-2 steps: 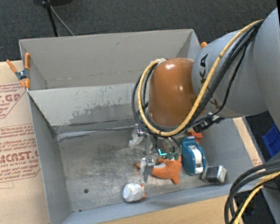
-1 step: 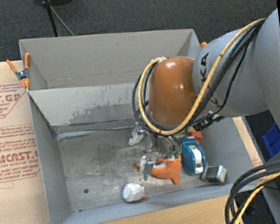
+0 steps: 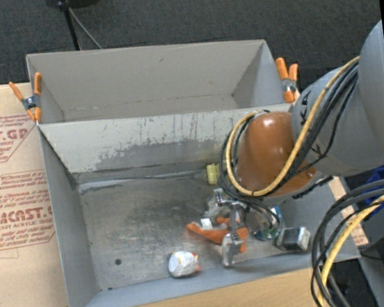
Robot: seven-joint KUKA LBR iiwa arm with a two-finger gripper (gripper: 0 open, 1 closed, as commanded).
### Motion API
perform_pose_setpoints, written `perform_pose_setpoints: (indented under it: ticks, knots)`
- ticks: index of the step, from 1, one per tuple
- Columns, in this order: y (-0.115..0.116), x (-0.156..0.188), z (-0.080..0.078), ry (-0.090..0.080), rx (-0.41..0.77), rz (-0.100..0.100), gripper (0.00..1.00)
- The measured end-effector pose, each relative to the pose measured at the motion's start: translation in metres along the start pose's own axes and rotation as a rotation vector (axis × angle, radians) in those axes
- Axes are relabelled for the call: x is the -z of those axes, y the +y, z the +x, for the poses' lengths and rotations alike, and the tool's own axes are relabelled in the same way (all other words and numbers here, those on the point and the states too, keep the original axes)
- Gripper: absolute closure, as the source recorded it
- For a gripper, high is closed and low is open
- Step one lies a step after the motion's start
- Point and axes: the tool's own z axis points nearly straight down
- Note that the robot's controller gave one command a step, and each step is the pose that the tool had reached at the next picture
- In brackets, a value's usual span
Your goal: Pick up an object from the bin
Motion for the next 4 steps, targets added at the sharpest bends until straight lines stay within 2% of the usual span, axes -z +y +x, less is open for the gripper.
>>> perform_pose_setpoints:
  ticks: [1,2,3,4]
  knots:
    - [0.0,0.001,-0.001,0.0,0.001,-0.003,0.0]
    - [-0.007,0.01,0.002,0.004,-0.051,-0.001,0.0]
    - [-0.011,-0.001,-0.001,0.002,-0.105,-0.002,0.0]
    - [-0.022,0.001,-0.009,-0.046,-0.069,-0.001,1.0]
